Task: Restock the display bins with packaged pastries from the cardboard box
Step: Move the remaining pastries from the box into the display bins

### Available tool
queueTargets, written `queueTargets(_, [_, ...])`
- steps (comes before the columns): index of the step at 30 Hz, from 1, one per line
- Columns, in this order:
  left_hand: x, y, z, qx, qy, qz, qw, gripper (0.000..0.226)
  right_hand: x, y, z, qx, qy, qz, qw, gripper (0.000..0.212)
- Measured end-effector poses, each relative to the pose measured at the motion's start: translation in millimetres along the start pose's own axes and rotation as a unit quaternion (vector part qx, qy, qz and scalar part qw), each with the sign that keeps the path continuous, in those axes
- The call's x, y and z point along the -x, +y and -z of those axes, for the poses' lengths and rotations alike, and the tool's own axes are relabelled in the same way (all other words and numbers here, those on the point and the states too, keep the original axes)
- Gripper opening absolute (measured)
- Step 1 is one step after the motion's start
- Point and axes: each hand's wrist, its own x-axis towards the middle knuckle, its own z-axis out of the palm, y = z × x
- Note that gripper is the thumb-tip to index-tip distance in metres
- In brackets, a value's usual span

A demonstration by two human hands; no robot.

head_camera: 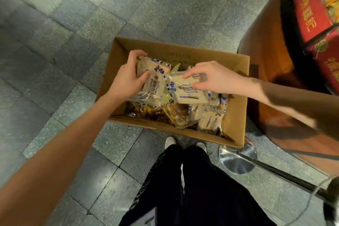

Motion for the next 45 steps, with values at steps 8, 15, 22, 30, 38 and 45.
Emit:
queueTargets(8, [36,17,91,-0.001,0.106,-0.009,0.994,0.043,-34,-74,27,0.043,0.003,0.077,0.996,0.033])
queueTargets(15, [97,29,135,-0.035,0.166,0.032,0.985,0.045,-45,-123,26,0.070,-0.029,0.174,0.982,0.031])
queueTargets(22, [205,52,132,0.007,0.300,0.137,0.944,0.033,-32,-172,13,0.088,-0.098,0.292,0.947,0.031])
queueTargets(30, [345,78,85,0.066,0.446,0.234,0.862,0.021,10,-226,-43,0.040,-0.195,0.390,0.899,0.029])
queueTargets(38, [483,101,46,0.106,0.547,0.316,0.768,0.023,60,-302,-130,0.062,-0.314,0.474,0.820,0.027])
queueTargets(45, [624,99,4,0.149,0.609,0.404,0.666,0.024,122,-375,-236,0.089,-0.412,0.509,0.750,0.028])
